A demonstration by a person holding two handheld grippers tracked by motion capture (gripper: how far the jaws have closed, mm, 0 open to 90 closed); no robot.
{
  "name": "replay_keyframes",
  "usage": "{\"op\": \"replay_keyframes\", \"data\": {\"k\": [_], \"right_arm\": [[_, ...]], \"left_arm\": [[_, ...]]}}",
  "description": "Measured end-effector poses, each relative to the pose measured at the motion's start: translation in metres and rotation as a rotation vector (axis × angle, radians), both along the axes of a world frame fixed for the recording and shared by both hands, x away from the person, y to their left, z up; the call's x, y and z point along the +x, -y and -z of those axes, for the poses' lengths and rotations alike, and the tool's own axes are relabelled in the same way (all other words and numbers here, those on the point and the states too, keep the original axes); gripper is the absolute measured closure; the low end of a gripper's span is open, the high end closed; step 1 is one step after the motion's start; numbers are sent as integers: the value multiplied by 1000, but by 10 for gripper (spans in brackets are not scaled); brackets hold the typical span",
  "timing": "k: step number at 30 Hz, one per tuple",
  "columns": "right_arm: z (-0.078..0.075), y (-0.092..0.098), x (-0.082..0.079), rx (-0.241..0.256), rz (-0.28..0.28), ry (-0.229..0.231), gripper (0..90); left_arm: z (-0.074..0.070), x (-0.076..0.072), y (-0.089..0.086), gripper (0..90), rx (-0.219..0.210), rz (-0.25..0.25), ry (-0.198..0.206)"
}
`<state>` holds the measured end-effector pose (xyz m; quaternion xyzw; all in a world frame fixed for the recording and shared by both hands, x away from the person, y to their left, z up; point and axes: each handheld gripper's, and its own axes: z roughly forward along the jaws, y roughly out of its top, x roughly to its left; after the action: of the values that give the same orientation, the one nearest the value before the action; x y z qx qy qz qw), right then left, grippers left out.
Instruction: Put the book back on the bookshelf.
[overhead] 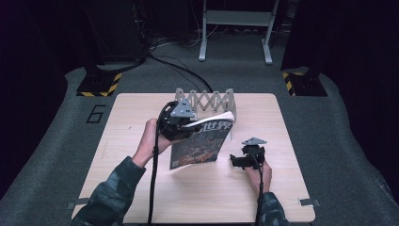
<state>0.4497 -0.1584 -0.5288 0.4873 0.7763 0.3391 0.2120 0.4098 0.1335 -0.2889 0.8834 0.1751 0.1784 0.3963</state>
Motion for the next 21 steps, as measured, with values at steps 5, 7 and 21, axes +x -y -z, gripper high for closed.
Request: {"op": "replay_keyframes", "data": {"k": [5,7,21], "right_arm": [[0,1,0,-5,-14,4,69],[0,1,1,-3,-11,6,69],[0,-1,1,4,-1,6,70]], "left_arm": [[-11,-2,-1,818,11,-17,15],[-14,-2,-1,818,8,-28,21],[-17,9,-15,819,16,-100,24]]}}
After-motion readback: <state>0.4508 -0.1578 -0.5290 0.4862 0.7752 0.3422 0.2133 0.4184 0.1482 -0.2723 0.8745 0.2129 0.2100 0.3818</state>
